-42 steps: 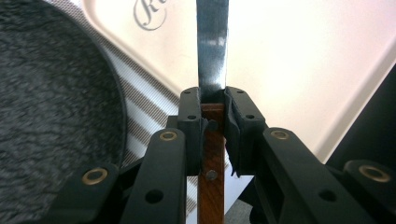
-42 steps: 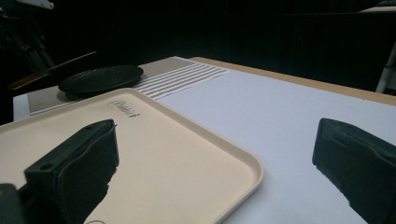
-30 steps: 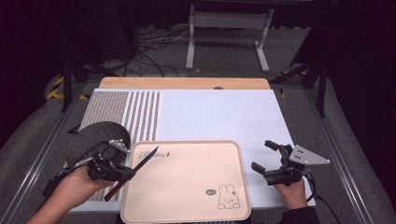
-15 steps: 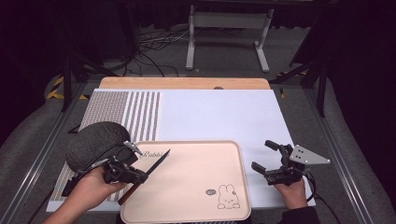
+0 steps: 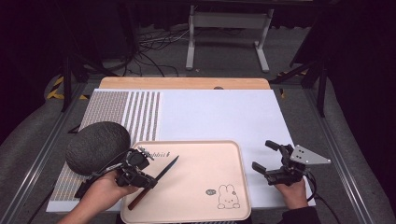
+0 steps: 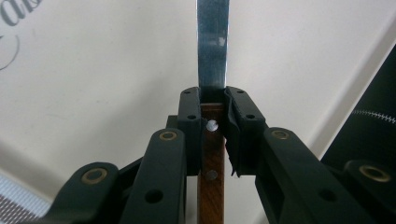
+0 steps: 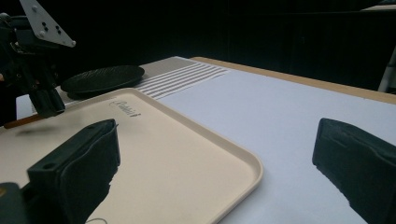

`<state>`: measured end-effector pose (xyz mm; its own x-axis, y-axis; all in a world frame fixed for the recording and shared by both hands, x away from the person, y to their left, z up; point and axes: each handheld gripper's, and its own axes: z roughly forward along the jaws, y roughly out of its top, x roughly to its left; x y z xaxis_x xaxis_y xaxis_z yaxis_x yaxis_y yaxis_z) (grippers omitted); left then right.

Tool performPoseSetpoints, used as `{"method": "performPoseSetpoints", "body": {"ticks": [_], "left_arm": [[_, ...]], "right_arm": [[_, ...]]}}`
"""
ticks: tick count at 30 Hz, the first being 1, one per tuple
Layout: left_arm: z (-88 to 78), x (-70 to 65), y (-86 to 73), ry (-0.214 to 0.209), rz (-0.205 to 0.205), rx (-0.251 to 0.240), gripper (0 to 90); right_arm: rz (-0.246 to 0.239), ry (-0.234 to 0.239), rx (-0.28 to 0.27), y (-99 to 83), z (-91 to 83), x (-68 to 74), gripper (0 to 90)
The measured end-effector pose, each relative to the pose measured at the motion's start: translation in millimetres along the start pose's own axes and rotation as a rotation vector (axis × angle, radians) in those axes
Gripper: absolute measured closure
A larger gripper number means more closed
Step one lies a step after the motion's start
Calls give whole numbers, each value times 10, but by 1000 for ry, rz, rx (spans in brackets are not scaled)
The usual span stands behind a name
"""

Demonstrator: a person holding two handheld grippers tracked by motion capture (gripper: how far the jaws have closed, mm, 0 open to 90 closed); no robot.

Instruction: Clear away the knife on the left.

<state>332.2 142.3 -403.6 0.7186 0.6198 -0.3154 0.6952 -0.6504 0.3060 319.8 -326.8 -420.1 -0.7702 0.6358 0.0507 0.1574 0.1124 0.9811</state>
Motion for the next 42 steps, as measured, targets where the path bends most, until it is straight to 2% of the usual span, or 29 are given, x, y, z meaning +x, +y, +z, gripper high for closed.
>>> {"method": "performPoseSetpoints", "body": {"ticks": [2,9,14,19,24,29,31,32,35,37,38,39,40,42], "left_arm": [[33,0,17,-11,-13,1,777],[127,5,44,-11,-25,26,776],[177,-4,55,-35,-30,35,776],[228,11,65,-30,-40,42,775],[254,18,70,-22,-26,66,775],[242,39,72,-8,-30,56,770],[240,33,65,10,-11,51,764],[236,33,60,4,-9,43,744],[203,18,57,1,-2,21,636],[170,5,62,-1,23,3,535],[153,-7,67,-2,47,-11,494],[143,-22,69,-3,94,-30,456],[143,-22,69,-3,94,-30,413],[136,-66,72,14,171,-69,381]], "right_arm": [[0,1,0,1,-1,2,17],[1,1,2,1,-6,0,17],[-3,-3,-4,6,-18,-1,20],[-6,-11,-7,9,-27,3,20],[-9,-13,-14,15,-38,1,22],[-7,-15,-14,16,-40,2,22],[-7,-17,-15,17,-45,2,22],[-6,-18,-16,18,-48,-1,22],[-4,-18,-18,18,-49,-1,22],[-5,-16,-15,17,-45,0,22],[-6,-16,-15,17,-43,0,22],[-5,-16,-14,17,-41,2,22],[-5,-16,-14,17,-41,2,22],[-6,-16,-16,17,-41,3,22]]}}
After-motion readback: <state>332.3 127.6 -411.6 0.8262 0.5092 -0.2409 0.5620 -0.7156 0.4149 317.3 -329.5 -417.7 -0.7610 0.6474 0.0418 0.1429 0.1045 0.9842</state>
